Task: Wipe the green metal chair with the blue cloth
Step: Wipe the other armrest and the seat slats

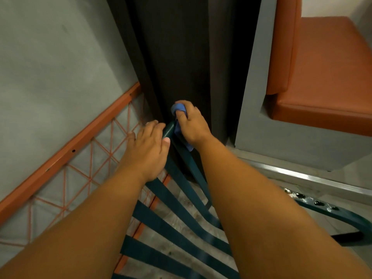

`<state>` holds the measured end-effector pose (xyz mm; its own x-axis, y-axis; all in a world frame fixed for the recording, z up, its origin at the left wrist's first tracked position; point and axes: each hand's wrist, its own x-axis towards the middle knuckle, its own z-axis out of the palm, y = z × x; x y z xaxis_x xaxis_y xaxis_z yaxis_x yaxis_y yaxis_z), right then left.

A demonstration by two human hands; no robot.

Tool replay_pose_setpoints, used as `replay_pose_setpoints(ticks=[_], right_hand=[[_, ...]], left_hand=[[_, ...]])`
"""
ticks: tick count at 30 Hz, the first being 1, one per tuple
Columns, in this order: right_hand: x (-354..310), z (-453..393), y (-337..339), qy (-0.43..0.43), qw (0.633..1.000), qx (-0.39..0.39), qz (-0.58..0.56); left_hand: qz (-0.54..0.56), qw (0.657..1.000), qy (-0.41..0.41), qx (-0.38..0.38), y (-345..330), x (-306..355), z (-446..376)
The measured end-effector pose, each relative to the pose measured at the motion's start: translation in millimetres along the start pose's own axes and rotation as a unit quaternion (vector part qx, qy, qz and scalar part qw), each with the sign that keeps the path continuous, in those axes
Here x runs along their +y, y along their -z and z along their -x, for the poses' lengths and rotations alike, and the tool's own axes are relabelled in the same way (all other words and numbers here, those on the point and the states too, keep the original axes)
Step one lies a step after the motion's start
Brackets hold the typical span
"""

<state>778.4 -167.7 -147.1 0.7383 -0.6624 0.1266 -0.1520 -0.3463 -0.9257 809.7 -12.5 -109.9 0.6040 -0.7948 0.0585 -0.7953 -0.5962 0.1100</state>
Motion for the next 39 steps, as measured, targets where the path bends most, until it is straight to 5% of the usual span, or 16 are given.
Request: replay_pose_setpoints(ticks=[6, 12, 18, 21, 24, 29, 32, 35, 39], right_hand=[[22.5, -7.2, 0.6, -0.179, 0.983, 0.020, 0.034], [47.6, 49.4, -31.6, 0.049, 0.991, 0.113, 0.055], [54.2, 30.4, -34.8, -0.127, 0.976, 0.163, 0.063], [39.5, 34.7, -40.0, -0.042, 0.990, 0.135, -0.015], [54.4, 65.8, -42.9, 0.019, 0.992, 0.122, 0.033], [55.8, 39.8, -27.2, -0.153, 0.978, 0.122, 0.076], [40.6, 37.9, -27.1, -0.064, 0.992, 0.106, 0.003], [53.3, 64.9, -32.6, 0.008, 0.994, 0.099, 0.045], [75.8, 70.6, -19.8, -0.138, 0.966, 0.103, 0.195]], left_hand=[[-0.002, 1.000, -0.002, 0.003, -0.7, -0.7, -0.4], [0.017, 1.000, 0.006, -0.005, -0.6, -0.1, -0.5], [0.005, 1.000, -0.002, 0.003, -2.8, -1.8, -1.9], [-0.001, 1.000, -0.003, 0.003, -2.7, -2.7, -1.8], [-0.012, 1.000, -0.003, 0.001, -2.3, -2.1, -1.1], [-0.022, 1.000, -0.008, -0.005, -2.7, -1.6, -0.2], [-0.018, 1.000, -0.006, -0.002, -3.4, -0.8, 0.1], [-0.017, 1.000, -0.009, 0.005, -3.2, -1.0, 0.1], [-0.025, 1.000, -0.015, 0.000, -2.8, -1.6, 0.9]])
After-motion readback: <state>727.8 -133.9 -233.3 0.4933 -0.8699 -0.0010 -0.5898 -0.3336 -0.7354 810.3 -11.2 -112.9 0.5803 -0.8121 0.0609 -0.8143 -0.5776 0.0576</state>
